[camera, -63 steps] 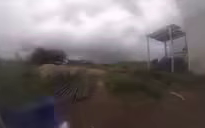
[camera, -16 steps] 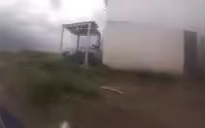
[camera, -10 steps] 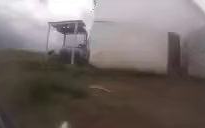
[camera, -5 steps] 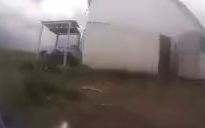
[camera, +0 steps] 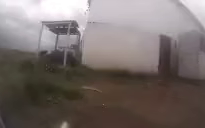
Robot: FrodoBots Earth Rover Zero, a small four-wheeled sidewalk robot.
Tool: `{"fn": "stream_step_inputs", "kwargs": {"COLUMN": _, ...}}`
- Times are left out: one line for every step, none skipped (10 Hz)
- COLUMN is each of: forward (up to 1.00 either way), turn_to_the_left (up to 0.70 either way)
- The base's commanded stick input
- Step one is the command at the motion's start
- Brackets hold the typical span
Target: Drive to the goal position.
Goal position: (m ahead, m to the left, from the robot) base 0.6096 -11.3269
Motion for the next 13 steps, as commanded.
{"fn": "stream_step_inputs", "kwargs": {"forward": 0.00, "turn_to_the_left": -0.70}}
{"fn": "stream_step_inputs", "kwargs": {"forward": 0.00, "turn_to_the_left": -0.70}}
{"fn": "stream_step_inputs", "kwargs": {"forward": 0.00, "turn_to_the_left": -0.70}}
{"fn": "stream_step_inputs", "kwargs": {"forward": 0.00, "turn_to_the_left": -0.70}}
{"fn": "stream_step_inputs", "kwargs": {"forward": 0.00, "turn_to_the_left": -0.70}}
{"fn": "stream_step_inputs", "kwargs": {"forward": 0.00, "turn_to_the_left": -0.70}}
{"fn": "stream_step_inputs", "kwargs": {"forward": 0.00, "turn_to_the_left": -0.70}}
{"fn": "stream_step_inputs", "kwargs": {"forward": 0.56, "turn_to_the_left": -0.14}}
{"fn": "stream_step_inputs", "kwargs": {"forward": 0.70, "turn_to_the_left": 0.00}}
{"fn": "stream_step_inputs", "kwargs": {"forward": 0.70, "turn_to_the_left": 0.00}}
{"fn": "stream_step_inputs", "kwargs": {"forward": 0.70, "turn_to_the_left": 0.00}}
{"fn": "stream_step_inputs", "kwargs": {"forward": 0.70, "turn_to_the_left": 0.00}}
{"fn": "stream_step_inputs", "kwargs": {"forward": 0.70, "turn_to_the_left": 0.00}}
